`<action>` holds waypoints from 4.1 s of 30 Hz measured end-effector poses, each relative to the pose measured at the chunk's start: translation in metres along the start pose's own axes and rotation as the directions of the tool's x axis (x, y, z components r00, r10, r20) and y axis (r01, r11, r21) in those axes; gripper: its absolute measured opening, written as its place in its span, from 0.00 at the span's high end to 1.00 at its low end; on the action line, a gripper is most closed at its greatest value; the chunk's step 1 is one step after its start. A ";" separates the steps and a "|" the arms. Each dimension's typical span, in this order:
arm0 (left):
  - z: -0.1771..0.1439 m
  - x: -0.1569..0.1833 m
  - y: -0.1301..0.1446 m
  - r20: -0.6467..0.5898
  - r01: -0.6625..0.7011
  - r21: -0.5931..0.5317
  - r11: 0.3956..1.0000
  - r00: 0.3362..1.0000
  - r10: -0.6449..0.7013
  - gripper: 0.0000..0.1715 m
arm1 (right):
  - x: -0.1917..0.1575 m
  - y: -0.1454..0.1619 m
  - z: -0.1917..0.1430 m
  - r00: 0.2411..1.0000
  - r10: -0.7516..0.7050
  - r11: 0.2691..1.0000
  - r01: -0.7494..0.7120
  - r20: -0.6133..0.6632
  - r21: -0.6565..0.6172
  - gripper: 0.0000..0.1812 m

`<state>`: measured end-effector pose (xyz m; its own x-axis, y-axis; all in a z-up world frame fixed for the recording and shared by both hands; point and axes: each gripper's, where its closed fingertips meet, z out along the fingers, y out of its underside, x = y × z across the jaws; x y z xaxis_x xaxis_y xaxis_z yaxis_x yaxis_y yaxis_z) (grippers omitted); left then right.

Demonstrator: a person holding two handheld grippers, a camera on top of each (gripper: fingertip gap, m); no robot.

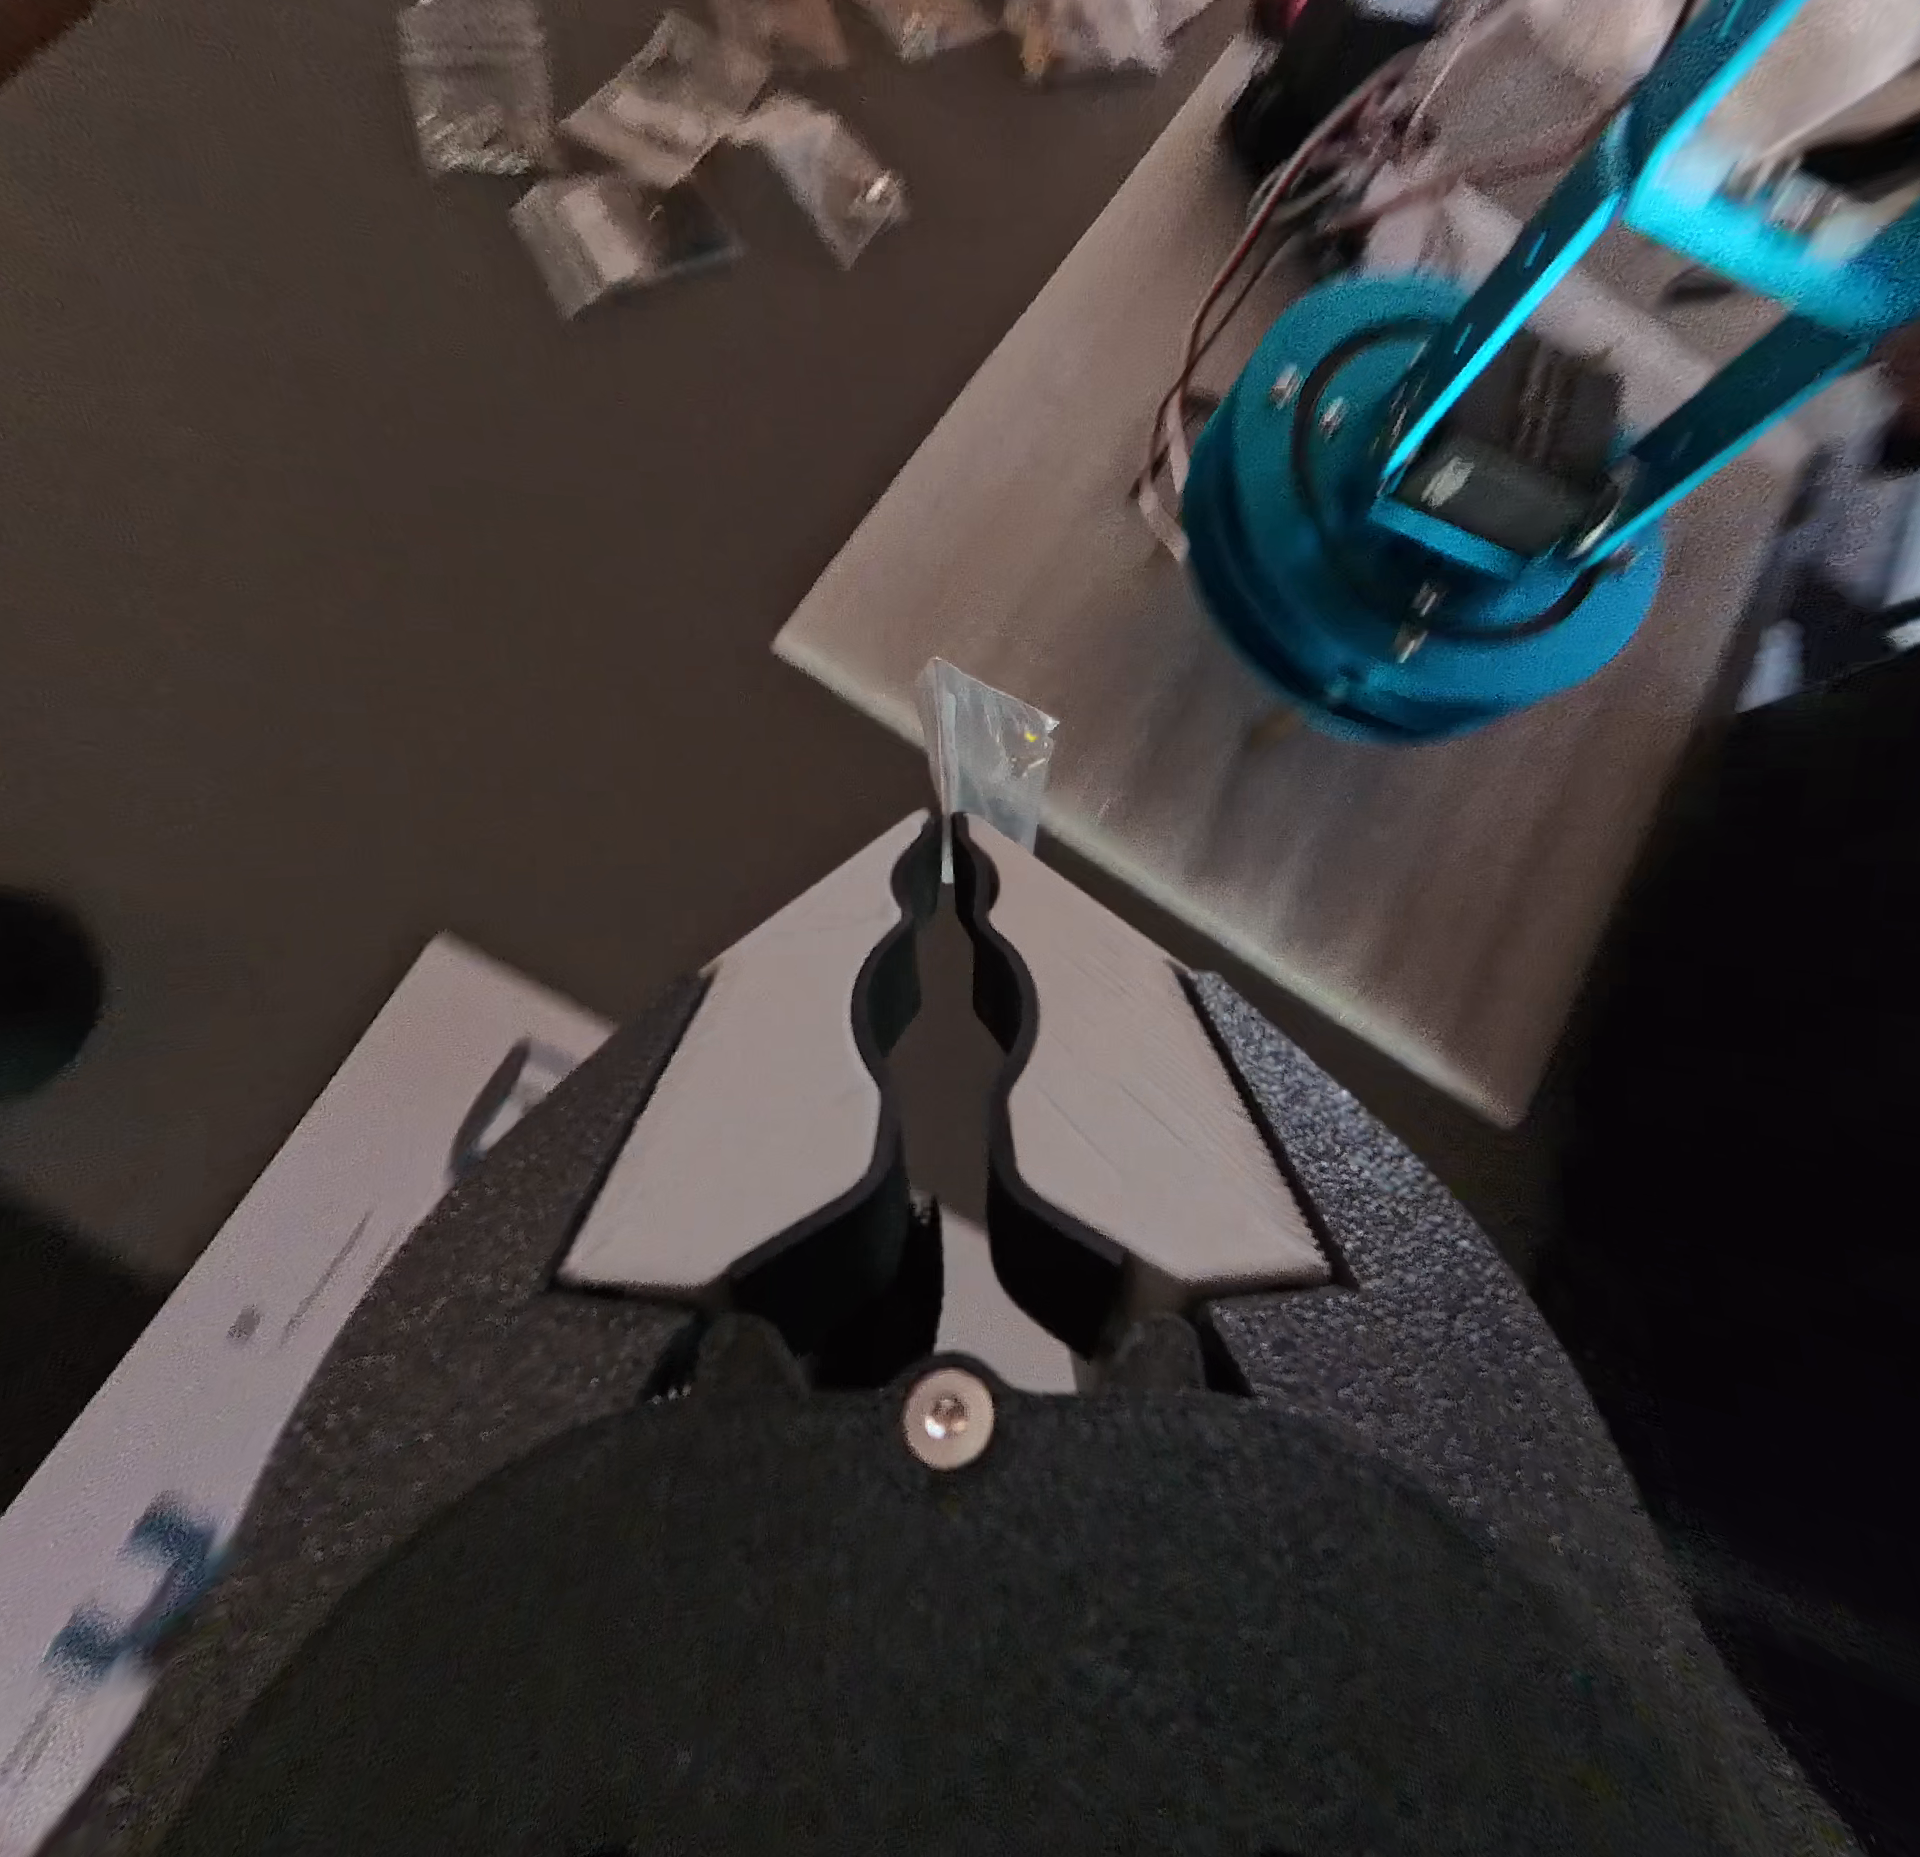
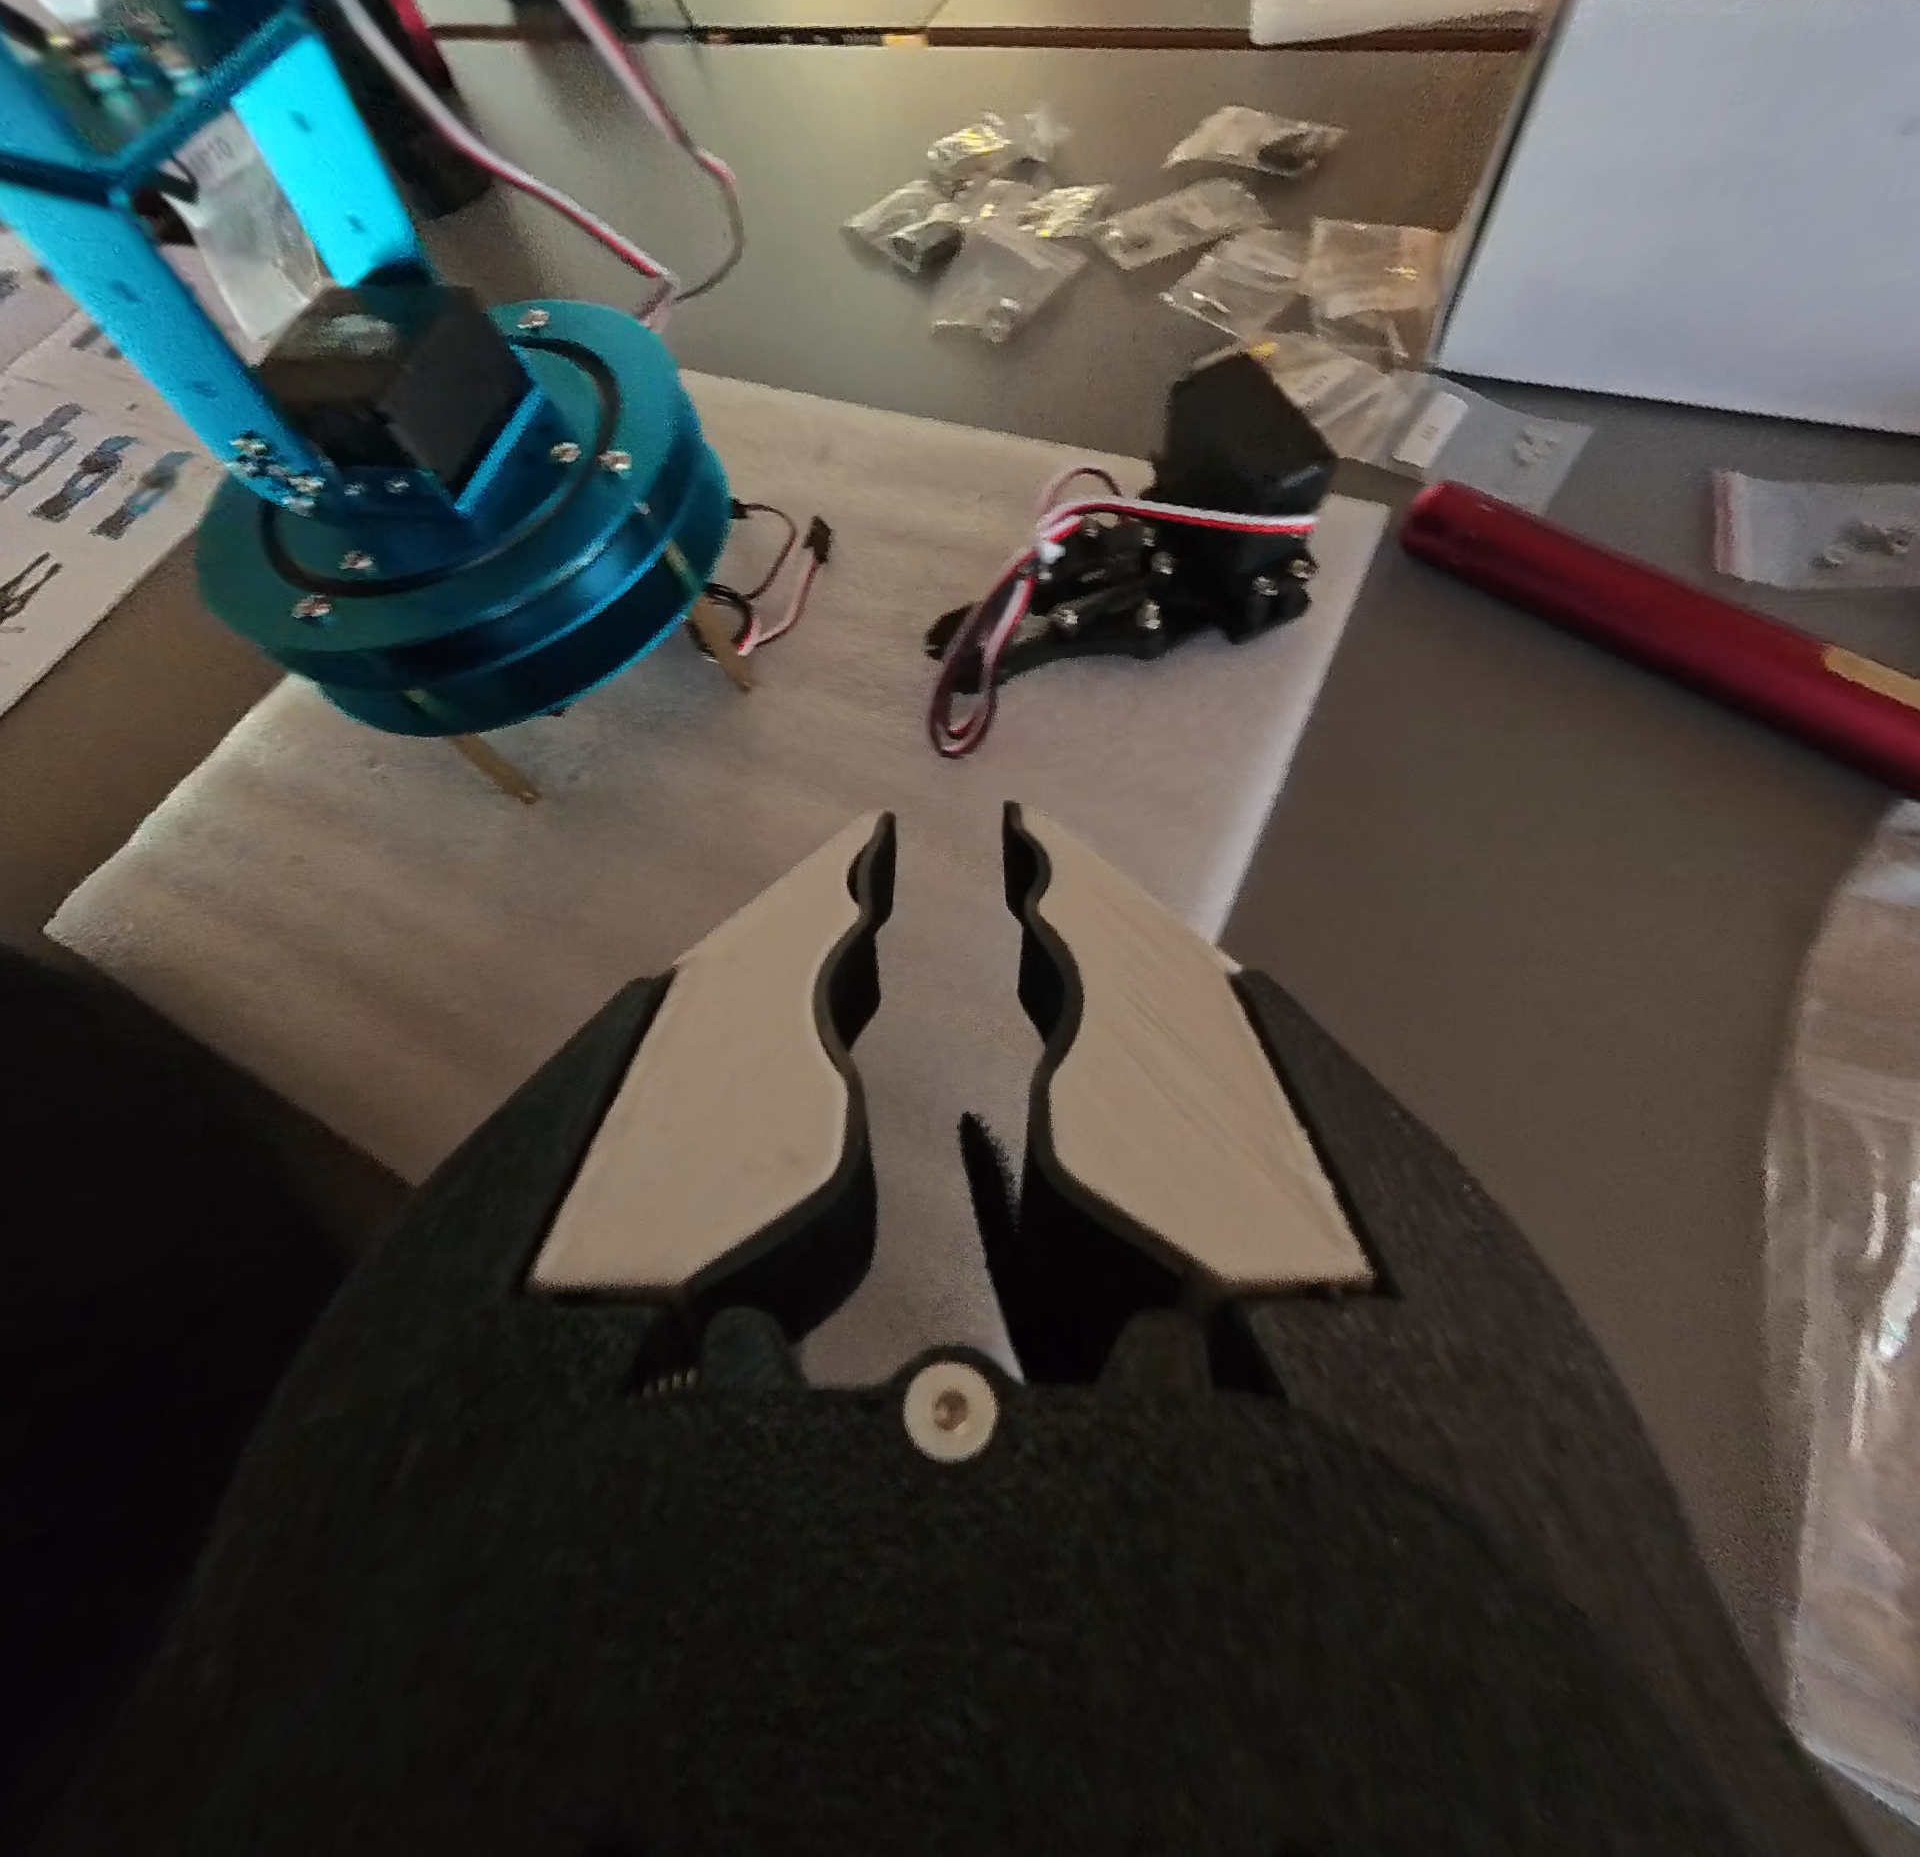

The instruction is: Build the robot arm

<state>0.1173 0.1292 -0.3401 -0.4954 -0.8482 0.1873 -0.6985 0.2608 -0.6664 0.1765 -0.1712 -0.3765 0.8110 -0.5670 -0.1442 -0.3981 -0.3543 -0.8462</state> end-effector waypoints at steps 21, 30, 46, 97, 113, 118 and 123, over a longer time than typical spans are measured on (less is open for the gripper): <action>-0.260 -0.050 0.263 0.490 0.266 0.079 0.961 0.829 -0.269 0.99 | -0.241 0.004 0.058 0.934 -0.181 0.974 0.214 0.308 -0.075 0.89; -0.265 -0.038 0.293 0.414 0.254 0.094 0.963 0.869 -0.270 0.99 | -0.302 0.012 0.072 0.896 -0.257 0.943 0.315 0.362 -0.111 0.89; -0.191 0.029 0.213 0.021 0.076 0.208 0.975 0.996 -0.082 1.00 | -0.325 0.012 0.068 0.904 -0.220 0.956 0.274 0.366 -0.104 0.89; 0.107 0.260 -0.047 0.130 -0.019 0.237 0.971 0.991 -0.012 0.99 | -0.035 0.025 -0.064 0.670 -0.086 0.991 0.133 0.737 -0.005 0.91; 0.087 0.259 -0.061 -0.032 0.000 0.361 0.933 0.999 0.012 0.99 | -0.082 0.015 -0.063 0.597 -0.096 0.991 0.128 0.796 0.023 1.00; 0.077 0.249 -0.056 -0.064 0.003 0.357 0.934 0.998 0.022 1.00 | -0.077 0.018 -0.058 0.657 -0.065 0.995 0.097 0.751 0.001 1.00; 0.082 0.259 -0.056 -0.145 -0.001 0.348 0.938 0.988 0.055 0.99 | -0.078 0.016 -0.050 0.705 -0.036 0.998 0.063 0.708 -0.011 0.82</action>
<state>0.0703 -0.1427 -0.3130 -0.6024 -0.7571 0.2528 -0.4747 0.0851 -0.8760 0.0856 -0.1697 -0.3531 0.8900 0.1394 -0.4340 -0.3511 -0.3979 -0.8476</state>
